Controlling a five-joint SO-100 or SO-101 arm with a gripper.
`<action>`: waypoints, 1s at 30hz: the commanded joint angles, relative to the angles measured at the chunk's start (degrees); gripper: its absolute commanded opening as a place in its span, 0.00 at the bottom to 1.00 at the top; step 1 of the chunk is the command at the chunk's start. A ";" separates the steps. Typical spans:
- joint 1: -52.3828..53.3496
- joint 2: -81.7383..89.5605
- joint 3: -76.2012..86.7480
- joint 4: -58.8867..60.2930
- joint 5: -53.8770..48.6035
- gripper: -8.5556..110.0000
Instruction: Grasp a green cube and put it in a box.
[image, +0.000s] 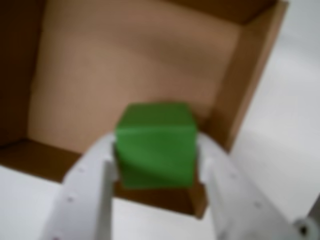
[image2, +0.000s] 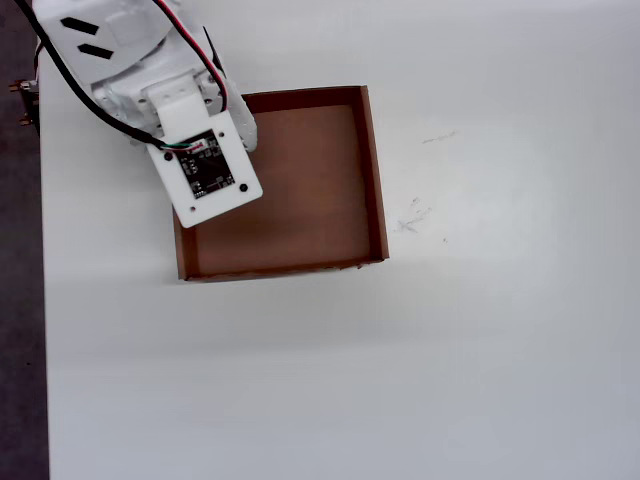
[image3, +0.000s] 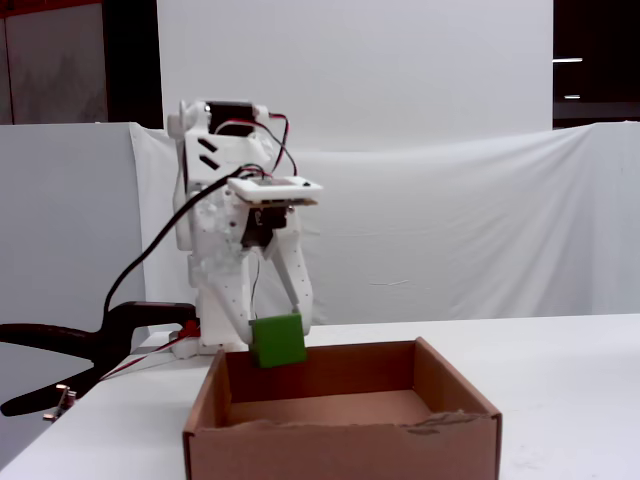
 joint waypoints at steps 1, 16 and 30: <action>0.35 -0.70 0.00 -2.02 -0.97 0.15; -1.67 -6.50 3.08 -6.59 -1.05 0.15; -4.13 -10.46 3.34 -7.65 -1.05 0.15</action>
